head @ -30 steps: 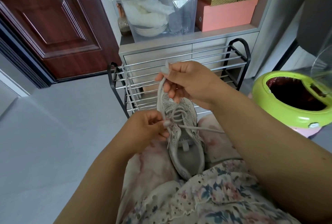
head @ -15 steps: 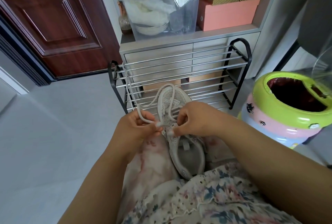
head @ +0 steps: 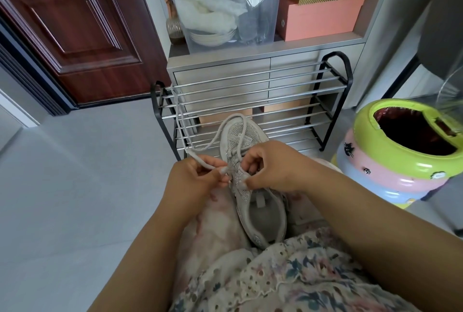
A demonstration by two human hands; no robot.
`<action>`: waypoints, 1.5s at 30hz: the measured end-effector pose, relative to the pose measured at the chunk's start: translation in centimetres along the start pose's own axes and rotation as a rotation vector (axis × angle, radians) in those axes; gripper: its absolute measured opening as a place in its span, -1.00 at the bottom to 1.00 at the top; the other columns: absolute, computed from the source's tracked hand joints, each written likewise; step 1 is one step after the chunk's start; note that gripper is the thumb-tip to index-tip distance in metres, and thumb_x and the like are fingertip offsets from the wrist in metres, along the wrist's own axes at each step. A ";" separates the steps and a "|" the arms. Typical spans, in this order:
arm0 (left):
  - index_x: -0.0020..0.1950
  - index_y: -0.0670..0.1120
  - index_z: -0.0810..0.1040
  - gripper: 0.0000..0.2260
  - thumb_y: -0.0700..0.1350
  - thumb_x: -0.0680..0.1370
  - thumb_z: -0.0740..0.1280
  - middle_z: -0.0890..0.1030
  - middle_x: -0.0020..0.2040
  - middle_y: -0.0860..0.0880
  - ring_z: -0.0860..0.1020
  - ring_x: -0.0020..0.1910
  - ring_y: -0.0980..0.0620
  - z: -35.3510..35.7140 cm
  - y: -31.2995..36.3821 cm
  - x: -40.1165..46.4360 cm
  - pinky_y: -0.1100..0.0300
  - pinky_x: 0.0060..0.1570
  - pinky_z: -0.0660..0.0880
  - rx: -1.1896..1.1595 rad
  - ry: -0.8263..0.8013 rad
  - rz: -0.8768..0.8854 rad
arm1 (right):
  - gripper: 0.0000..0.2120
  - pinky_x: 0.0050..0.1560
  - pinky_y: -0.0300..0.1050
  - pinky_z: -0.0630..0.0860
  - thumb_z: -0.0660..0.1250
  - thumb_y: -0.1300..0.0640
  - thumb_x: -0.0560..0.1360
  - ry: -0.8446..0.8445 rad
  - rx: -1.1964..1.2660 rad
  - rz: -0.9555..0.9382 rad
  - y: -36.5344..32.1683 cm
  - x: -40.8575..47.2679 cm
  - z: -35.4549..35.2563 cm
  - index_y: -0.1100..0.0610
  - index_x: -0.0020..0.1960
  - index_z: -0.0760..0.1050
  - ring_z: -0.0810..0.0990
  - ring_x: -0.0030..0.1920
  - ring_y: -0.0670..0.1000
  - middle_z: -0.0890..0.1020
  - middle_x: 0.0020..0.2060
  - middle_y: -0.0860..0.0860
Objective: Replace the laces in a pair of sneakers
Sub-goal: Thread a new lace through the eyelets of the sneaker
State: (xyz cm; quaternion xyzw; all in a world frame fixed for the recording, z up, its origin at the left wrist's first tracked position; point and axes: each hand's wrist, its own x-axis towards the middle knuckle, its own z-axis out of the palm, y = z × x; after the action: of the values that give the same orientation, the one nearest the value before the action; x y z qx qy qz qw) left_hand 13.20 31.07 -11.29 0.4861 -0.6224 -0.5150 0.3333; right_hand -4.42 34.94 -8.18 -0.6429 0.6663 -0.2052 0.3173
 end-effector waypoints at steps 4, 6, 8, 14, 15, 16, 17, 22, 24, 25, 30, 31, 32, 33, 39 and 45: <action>-0.14 -0.16 0.63 -0.97 -0.26 0.49 0.41 0.67 -0.35 -0.07 0.65 -0.34 0.05 0.5 0.2 0.1 0.06 -0.32 0.56 0.023 -0.015 -0.001 | -0.72 -0.13 -0.17 0.51 0.57 0.04 0.26 -0.006 0.034 0.016 0.0 0.0 0.0 0.05 -0.08 0.59 0.55 -0.24 -0.12 0.59 -0.28 -0.11; -0.14 -0.17 0.62 -0.97 -0.27 0.48 0.42 0.67 -0.37 -0.06 0.64 -0.35 0.05 0.6 0.2 0.2 0.01 -0.26 0.58 0.025 -0.005 -0.001 | -0.70 -0.13 -0.17 0.51 0.58 0.04 0.26 -0.005 0.041 0.022 0.0 0.0 0.0 0.07 -0.07 0.60 0.55 -0.24 -0.12 0.60 -0.27 -0.10; -0.15 -0.17 0.61 -0.97 -0.27 0.48 0.42 0.66 -0.38 -0.06 0.64 -0.37 0.06 0.6 0.2 0.3 0.07 -0.31 0.57 0.031 -0.007 -0.006 | -0.69 -0.13 -0.19 0.51 0.57 0.05 0.26 -0.002 0.047 0.022 0.0 0.0 -0.1 0.09 -0.04 0.62 0.56 -0.24 -0.12 0.61 -0.25 -0.08; -0.19 -0.11 0.58 -0.91 -0.27 0.47 0.43 0.64 -0.40 -0.03 0.61 -0.41 0.11 0.9 0.5 0.3 0.27 -0.51 0.47 0.077 -0.009 -0.006 | -0.68 -0.21 -0.26 0.45 0.57 0.03 0.26 -0.042 0.076 0.005 0.4 0.2 -0.2 0.10 -0.03 0.64 0.54 -0.28 -0.15 0.61 -0.26 -0.08; -0.20 -0.11 0.58 -0.90 -0.27 0.47 0.43 0.64 -0.41 -0.02 0.61 -0.41 0.11 0.9 0.5 0.3 0.27 -0.51 0.48 0.084 -0.007 -0.001 | -0.68 -0.21 -0.28 0.44 0.58 0.04 0.26 -0.054 0.102 0.006 0.6 0.2 -0.3 0.10 -0.03 0.65 0.53 -0.29 -0.16 0.60 -0.27 -0.08; -0.21 -0.11 0.57 -0.89 -0.28 0.47 0.43 0.63 -0.42 -0.01 0.61 -0.41 0.11 0.9 0.6 0.4 0.26 -0.51 0.48 0.094 -0.006 0.005 | -0.68 -0.21 -0.29 0.44 0.58 0.04 0.26 -0.066 0.122 0.005 0.6 0.2 -0.4 0.10 -0.03 0.65 0.53 -0.29 -0.17 0.61 -0.26 -0.08; -0.21 -0.11 0.57 -0.89 -0.29 0.46 0.44 0.63 -0.42 -0.01 0.61 -0.41 0.11 0.9 0.7 0.4 0.25 -0.51 0.49 0.105 -0.004 0.014 | -0.68 -0.20 -0.30 0.44 0.57 0.04 0.27 -0.076 0.134 0.005 0.7 0.3 -0.4 0.09 -0.02 0.65 0.53 -0.29 -0.17 0.61 -0.26 -0.08; -0.21 -0.12 0.58 -0.89 -0.29 0.46 0.44 0.64 -0.42 -0.01 0.61 -0.43 0.12 1.0 1.1 0.3 0.24 -0.50 0.52 0.118 -0.017 0.024 | -0.74 -0.12 -0.31 0.44 0.50 0.05 0.37 -0.127 0.189 0.021 0.8 0.3 -1.1 0.05 0.05 0.65 0.55 -0.23 -0.19 0.64 -0.22 -0.10; -0.21 -0.12 0.58 -0.89 -0.29 0.45 0.45 0.64 -0.42 -0.01 0.61 -0.43 0.11 1.0 1.2 0.3 0.20 -0.47 0.55 0.112 -0.008 0.031 | -0.77 -0.10 -0.31 0.44 0.46 0.11 0.42 -0.166 0.233 0.021 0.9 0.2 -1.3 0.07 0.07 0.65 0.54 -0.23 -0.21 0.63 -0.24 -0.13; -0.22 -0.11 0.58 -0.88 -0.29 0.45 0.45 0.64 -0.42 -0.01 0.61 -0.43 0.11 1.1 1.2 0.3 0.18 -0.46 0.55 0.118 -0.002 0.042 | -0.76 -0.10 -0.31 0.44 0.44 0.14 0.43 -0.179 0.250 0.021 0.9 0.2 -1.4 0.09 0.09 0.64 0.54 -0.24 -0.21 0.62 -0.26 -0.14; -0.25 -0.11 0.59 -0.87 -0.29 0.44 0.45 0.63 -0.42 -0.02 0.60 -0.44 0.12 1.6 1.3 0.3 0.39 -0.50 0.42 0.113 -0.020 0.058 | -0.74 -0.01 -0.23 0.56 0.35 0.35 0.44 -0.175 0.370 0.083 1.2 0.5 -1.2 0.14 0.07 0.64 0.60 -0.17 -0.08 0.67 -0.20 0.02; -0.23 -0.14 0.59 -0.90 -0.28 0.44 0.45 0.63 -0.42 -0.03 0.60 -0.45 0.12 1.6 1.3 0.3 0.39 -0.50 0.42 0.081 -0.026 0.043 | -0.72 -0.04 -0.26 0.55 0.33 0.38 0.43 -0.174 0.377 0.088 1.3 0.6 -1.1 0.14 0.06 0.64 0.59 -0.18 -0.09 0.66 -0.21 0.02; -0.22 -0.16 0.60 -0.92 -0.27 0.45 0.45 0.63 -0.43 -0.04 0.60 -0.46 0.12 1.6 1.2 0.3 0.38 -0.51 0.42 0.064 -0.032 0.027 | -0.70 -0.08 -0.30 0.53 0.32 0.41 0.43 -0.173 0.376 0.084 1.3 0.7 -1.1 0.15 0.06 0.64 0.58 -0.21 -0.11 0.65 -0.25 0.00; -0.20 -0.17 0.60 -0.94 -0.25 0.45 0.45 0.63 -0.44 -0.04 0.60 -0.46 0.12 1.5 1.2 0.4 0.38 -0.52 0.42 0.065 -0.039 0.011 | -0.70 -0.11 -0.32 0.50 0.32 0.42 0.42 -0.171 0.366 0.075 1.4 0.7 -1.1 0.15 0.06 0.64 0.56 -0.25 -0.12 0.63 -0.28 -0.01; -0.20 -0.15 0.61 -0.93 -0.21 0.47 0.45 0.61 -0.46 0.01 0.56 -0.47 0.14 1.4 1.1 0.8 0.33 -0.56 0.42 0.106 -0.076 -0.019 | -0.78 -0.28 -0.33 0.44 0.44 0.31 0.35 -0.137 0.189 0.008 1.3 1.2 -0.8 0.08 -0.06 0.66 0.49 -0.39 -0.17 0.58 -0.36 -0.06; -0.19 -0.17 0.60 -0.81 -0.06 0.51 0.40 0.55 -0.49 0.05 0.48 -0.52 0.14 1.9 1.3 0.9 0.34 -0.56 0.38 0.131 -0.074 -0.023 | -0.83 -0.42 -0.43 0.35 0.48 0.23 0.35 -0.059 0.098 -0.024 1.3 1.7 -0.3 -0.03 -0.29 0.60 0.44 -0.50 -0.25 0.53 -0.49 -0.16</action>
State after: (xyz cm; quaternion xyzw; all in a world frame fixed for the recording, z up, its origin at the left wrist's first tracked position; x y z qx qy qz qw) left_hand 10.81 30.77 -10.61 0.4947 -0.6611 -0.4945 0.2715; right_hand -5.48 33.38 -9.14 -0.6403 0.6380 -0.2223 0.3654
